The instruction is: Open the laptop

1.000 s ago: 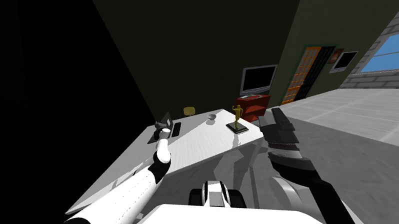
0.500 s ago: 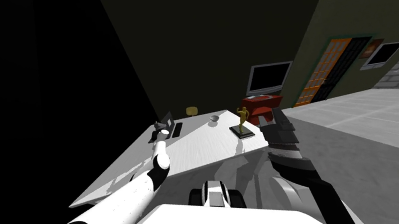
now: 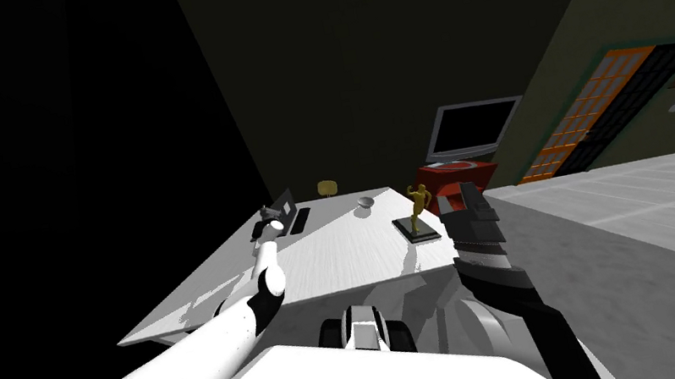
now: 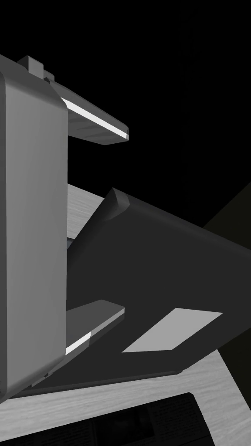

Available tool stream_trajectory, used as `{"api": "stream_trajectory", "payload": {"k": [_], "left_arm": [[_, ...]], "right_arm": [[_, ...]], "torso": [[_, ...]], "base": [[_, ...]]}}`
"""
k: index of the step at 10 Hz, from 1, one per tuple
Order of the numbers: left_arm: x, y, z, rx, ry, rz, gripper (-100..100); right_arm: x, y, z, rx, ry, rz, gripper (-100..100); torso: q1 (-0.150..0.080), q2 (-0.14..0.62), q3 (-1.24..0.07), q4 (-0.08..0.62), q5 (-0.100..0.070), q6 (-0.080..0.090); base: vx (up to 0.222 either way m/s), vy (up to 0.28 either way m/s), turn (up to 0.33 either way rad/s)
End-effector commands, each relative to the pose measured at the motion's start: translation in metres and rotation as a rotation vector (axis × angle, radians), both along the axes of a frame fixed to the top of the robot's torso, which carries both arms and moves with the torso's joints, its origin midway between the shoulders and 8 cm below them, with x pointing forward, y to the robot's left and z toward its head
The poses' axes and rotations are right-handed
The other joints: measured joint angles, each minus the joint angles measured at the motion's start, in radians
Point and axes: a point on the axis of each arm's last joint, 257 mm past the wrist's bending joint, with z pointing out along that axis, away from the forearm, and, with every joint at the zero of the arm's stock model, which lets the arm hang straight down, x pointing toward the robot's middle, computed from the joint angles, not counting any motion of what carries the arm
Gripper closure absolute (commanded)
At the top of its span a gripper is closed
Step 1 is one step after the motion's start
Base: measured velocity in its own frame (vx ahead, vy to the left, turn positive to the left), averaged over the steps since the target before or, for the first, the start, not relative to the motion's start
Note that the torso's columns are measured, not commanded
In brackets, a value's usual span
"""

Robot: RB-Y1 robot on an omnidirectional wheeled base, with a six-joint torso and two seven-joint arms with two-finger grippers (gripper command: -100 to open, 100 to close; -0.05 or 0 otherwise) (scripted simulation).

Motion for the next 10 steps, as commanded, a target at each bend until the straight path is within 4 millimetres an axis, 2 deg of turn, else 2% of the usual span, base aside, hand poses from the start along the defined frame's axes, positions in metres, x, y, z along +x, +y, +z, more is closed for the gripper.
{"api": "stream_trajectory", "payload": {"k": [1, 4, 5, 7, 10], "left_arm": [[-0.001, -0.004, -0.001, -0.008, 0.006, -0.028, -100], [-0.003, -0.007, -0.002, -0.009, 0.015, -0.047, -100], [-0.001, -0.004, -0.001, -0.008, 0.006, -0.028, 100], [0.000, -0.001, 0.000, -0.005, -0.002, -0.004, 100], [0.002, 0.004, 0.000, -0.009, -0.015, 0.044, 100]], "right_arm": [[0.000, 0.000, 0.000, 0.000, 0.000, 0.000, 0], [0.000, 0.000, 0.000, 0.000, 0.000, 0.000, 0], [0.000, 0.000, 0.000, 0.000, 0.000, 0.000, 0], [0.000, 0.000, 0.000, 0.000, 0.000, 0.000, 0], [0.000, 0.000, 0.000, 0.000, 0.000, 0.000, 0]], "torso": [[0.000, -0.001, -0.001, 0.000, 0.000, -0.001], [0.000, 0.000, 0.000, 0.000, 0.000, 0.000], [0.003, 0.002, 0.001, 0.000, 0.001, 0.000], [0.006, 0.002, 0.001, -0.001, 0.003, 0.004], [0.002, -0.004, -0.002, -0.003, 0.002, -0.005]], "base": [[0.083, -0.062, 0.096], [0.052, -0.060, 0.081], [-0.046, 0.049, -0.150], [-0.129, 0.104, -0.217], [-0.082, 0.075, -0.118]]}}
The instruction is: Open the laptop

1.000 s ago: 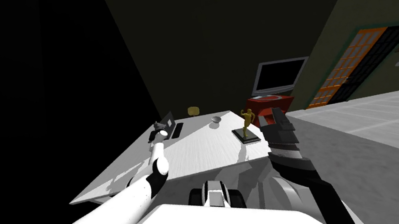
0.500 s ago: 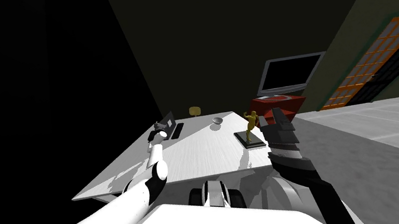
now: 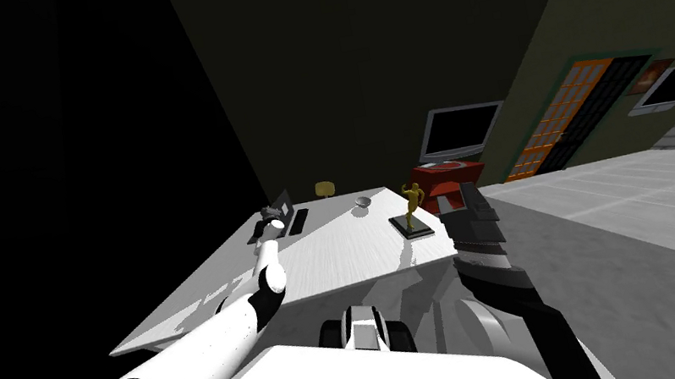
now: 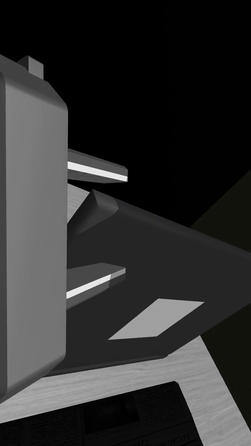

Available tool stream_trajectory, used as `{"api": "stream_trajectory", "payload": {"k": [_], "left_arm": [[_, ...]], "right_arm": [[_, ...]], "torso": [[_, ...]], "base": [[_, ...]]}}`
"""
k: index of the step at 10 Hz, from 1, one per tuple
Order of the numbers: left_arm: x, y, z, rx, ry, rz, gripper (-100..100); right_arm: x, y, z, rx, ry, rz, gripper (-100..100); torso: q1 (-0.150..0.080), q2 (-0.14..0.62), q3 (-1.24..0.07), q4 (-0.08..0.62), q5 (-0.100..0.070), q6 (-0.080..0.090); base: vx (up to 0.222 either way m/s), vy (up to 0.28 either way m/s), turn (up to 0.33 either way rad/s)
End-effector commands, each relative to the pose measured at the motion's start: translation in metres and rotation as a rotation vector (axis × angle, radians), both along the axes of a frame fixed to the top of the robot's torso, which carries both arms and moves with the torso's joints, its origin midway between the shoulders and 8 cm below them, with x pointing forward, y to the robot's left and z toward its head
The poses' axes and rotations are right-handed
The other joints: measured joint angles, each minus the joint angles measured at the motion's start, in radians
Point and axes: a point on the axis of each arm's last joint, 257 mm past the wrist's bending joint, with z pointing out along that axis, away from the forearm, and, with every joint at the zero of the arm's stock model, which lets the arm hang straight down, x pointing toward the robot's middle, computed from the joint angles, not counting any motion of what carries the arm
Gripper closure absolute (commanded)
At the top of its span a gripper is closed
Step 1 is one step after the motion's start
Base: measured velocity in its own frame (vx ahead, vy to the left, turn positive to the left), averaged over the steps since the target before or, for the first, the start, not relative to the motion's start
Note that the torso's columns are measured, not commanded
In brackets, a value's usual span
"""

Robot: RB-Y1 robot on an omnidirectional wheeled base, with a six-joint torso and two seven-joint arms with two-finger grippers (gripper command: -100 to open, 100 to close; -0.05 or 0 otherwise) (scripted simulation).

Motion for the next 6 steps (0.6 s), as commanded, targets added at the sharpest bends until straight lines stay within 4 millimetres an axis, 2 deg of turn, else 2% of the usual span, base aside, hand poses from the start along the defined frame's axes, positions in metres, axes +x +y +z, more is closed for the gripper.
{"api": "stream_trajectory", "payload": {"k": [1, 6], "left_arm": [[-0.0005, 0.0046, -0.0023, 0.006, 0.002, 0.033, 100], [0.0028, 0.0061, -0.0054, -0.005, 0.000, 0.105, 100]], "right_arm": [[0.0000, 0.0000, 0.0000, 0.000, 0.000, 0.000, 0], [0.0000, 0.0000, 0.0000, 0.000, 0.000, 0.000, 0]], "torso": [[0.000, 0.000, 0.000, 0.000, 0.000, 0.003], [-0.001, 0.002, 0.001, -0.001, 0.001, 0.003]], "base": [[-0.075, 0.053, -0.082], [-0.081, 0.069, -0.123]]}}
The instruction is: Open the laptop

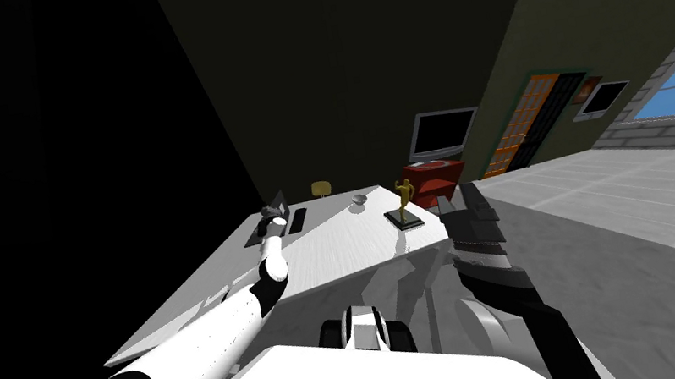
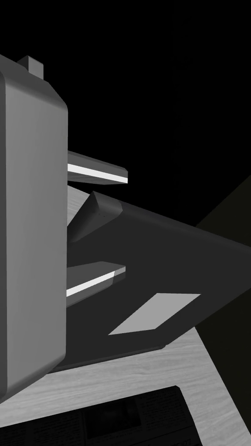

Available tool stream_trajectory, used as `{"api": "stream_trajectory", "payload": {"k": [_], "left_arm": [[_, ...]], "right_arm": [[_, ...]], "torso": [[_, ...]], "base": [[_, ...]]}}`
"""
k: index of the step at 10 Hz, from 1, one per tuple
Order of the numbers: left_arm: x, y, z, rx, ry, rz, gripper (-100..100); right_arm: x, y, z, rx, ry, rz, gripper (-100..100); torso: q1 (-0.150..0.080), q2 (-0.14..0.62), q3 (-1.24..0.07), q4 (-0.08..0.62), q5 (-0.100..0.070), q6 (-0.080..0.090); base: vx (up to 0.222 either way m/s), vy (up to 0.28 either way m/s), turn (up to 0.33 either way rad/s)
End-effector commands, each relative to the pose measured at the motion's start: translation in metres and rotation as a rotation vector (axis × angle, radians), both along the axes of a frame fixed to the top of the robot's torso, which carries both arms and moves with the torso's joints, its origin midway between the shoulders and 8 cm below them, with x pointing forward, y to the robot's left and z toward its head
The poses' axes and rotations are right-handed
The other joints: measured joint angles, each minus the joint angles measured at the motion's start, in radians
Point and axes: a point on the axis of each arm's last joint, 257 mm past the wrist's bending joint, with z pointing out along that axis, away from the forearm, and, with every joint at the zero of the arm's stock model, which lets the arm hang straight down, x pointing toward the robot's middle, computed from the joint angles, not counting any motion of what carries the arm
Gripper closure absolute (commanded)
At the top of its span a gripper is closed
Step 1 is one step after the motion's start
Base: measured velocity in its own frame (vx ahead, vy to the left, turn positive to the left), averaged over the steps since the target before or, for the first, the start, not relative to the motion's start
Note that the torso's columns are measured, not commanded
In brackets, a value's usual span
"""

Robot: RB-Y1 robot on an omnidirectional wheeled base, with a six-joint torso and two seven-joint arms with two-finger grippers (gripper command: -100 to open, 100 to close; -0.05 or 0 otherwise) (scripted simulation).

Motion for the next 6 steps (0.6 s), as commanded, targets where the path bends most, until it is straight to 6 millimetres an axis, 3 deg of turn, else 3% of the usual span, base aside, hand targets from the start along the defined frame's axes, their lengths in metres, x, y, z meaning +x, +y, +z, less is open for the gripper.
{"api": "stream_trajectory", "payload": {"k": [1, 6], "left_arm": [[-0.0002, -0.0001, -0.0069, -0.004, 0.013, 0.028, 100], [0.0029, -0.0054, -0.0116, -0.022, 0.028, 0.098, 100]], "right_arm": [[0.0000, 0.0000, 0.0000, 0.000, 0.000, 0.000, 0], [0.0000, 0.0000, 0.0000, 0.000, 0.000, 0.000, 0]], "torso": [[0.001, 0.000, 0.000, 0.000, 0.000, 0.001], [0.001, -0.003, -0.002, -0.002, 0.001, 0.002]], "base": [[-0.080, 0.053, -0.099], [-0.088, 0.059, -0.118]]}}
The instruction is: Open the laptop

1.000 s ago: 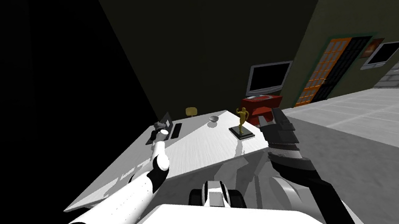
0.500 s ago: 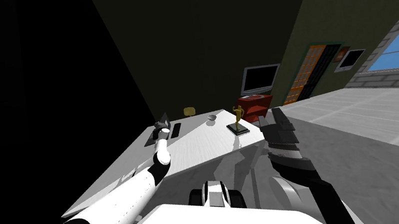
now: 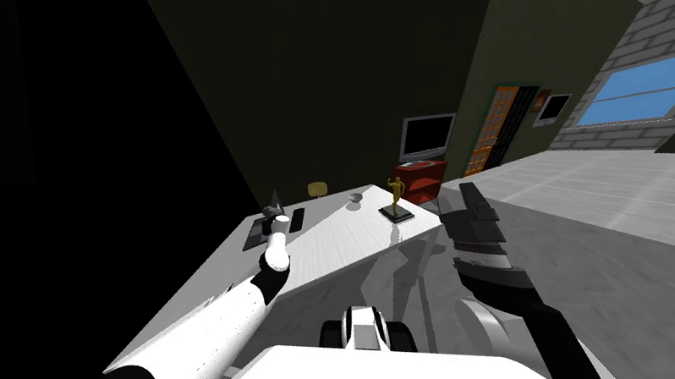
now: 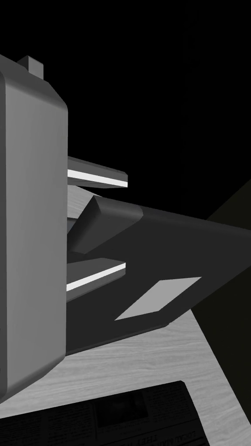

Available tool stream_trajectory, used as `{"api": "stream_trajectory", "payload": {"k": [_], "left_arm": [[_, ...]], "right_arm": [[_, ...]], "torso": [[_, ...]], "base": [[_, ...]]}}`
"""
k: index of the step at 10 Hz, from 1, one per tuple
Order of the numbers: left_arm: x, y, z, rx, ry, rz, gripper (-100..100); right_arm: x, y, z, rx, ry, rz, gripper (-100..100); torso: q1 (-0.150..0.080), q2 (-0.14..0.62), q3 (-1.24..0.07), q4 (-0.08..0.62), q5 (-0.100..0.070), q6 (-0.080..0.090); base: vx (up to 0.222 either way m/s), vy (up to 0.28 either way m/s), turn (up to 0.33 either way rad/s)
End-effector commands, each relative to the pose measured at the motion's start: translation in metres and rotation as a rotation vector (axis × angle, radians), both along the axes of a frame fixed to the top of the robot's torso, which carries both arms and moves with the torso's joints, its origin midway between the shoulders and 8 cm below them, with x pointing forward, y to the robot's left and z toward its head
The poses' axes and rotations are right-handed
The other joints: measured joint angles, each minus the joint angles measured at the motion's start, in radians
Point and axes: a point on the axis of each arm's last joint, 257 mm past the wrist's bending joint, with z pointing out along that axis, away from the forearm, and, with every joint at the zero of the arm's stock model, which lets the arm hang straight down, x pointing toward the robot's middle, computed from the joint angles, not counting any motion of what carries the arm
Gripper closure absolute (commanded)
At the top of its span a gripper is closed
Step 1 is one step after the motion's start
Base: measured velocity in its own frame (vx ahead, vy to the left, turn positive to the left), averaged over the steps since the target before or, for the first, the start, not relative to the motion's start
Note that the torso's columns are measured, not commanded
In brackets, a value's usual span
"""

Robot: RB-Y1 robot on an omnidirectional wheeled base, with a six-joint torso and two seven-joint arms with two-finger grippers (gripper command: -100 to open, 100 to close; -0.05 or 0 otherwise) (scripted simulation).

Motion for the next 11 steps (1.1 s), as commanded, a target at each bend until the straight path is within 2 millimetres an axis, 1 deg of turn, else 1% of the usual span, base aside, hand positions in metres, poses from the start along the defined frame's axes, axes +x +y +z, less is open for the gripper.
{"api": "stream_trajectory", "payload": {"k": [1, 2, 4, 7, 8, 11], "left_arm": [[0.001, -0.005, -0.010, -0.009, 0.025, 0.022, 100], [0.002, -0.002, -0.001, -0.003, 0.007, 0.023, 100], [0.006, -0.005, -0.005, -0.075, -0.006, 0.023, 100], [0.014, -0.012, -0.013, -0.186, -0.030, 0.017, 100], [0.017, -0.017, -0.014, -0.220, -0.038, 0.011, 100], [0.020, -0.020, -0.017, -0.261, -0.048, 0.009, 100]], "right_arm": [[0.000, 0.000, 0.000, 0.000, 0.000, 0.000, 0], [0.000, 0.000, 0.000, 0.000, 0.000, 0.000, 0], [0.000, 0.000, 0.000, 0.000, 0.000, 0.000, 0], [0.000, 0.000, 0.000, 0.000, 0.000, 0.000, 0], [0.000, 0.000, 0.000, 0.000, 0.000, 0.000, 0], [0.000, 0.000, 0.000, 0.000, 0.000, 0.000, 0]], "torso": [[0.002, 0.001, 0.000, 0.000, 0.001, 0.001], [0.000, 0.001, 0.000, -0.001, 0.001, -0.001], [0.002, -0.001, -0.001, 0.002, -0.001, -0.002], [0.009, -0.001, -0.001, 0.000, 0.002, -0.003], [0.009, -0.002, -0.001, -0.002, 0.004, -0.005], [0.005, 0.001, 0.001, -0.003, 0.004, -0.006]], "base": [[-0.096, 0.054, -0.105], [-0.036, 0.012, -0.028], [-0.016, 0.054, 0.027], [0.000, 0.119, 0.029], [0.010, 0.142, 0.035], [-0.004, 0.062, 0.024]]}}
